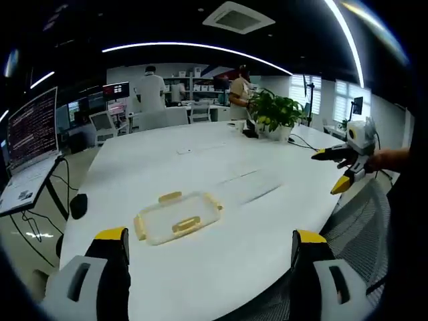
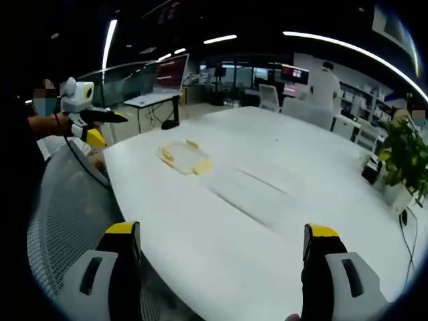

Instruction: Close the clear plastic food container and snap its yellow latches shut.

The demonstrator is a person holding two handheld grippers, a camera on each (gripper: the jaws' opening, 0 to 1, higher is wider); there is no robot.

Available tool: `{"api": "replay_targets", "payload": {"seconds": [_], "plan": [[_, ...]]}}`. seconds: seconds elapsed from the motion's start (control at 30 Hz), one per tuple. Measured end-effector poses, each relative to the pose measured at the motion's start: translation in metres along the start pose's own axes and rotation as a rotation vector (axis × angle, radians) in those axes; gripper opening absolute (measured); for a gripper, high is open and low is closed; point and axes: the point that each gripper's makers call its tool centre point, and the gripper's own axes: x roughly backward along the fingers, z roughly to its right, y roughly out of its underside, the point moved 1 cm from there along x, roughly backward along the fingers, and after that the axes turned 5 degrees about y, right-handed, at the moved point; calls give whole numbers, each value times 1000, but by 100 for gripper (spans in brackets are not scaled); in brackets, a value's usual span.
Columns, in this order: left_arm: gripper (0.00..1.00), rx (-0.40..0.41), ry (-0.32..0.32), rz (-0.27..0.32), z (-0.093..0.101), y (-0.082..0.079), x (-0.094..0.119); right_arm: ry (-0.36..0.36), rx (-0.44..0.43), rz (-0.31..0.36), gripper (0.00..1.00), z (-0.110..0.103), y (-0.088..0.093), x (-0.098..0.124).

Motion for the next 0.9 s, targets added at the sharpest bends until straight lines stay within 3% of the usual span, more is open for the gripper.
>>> {"api": "replay_targets", "payload": {"seconds": [0.9], "plan": [[99, 0, 7, 4, 1, 0, 0, -1, 2, -3, 100, 0, 0, 0]]}}
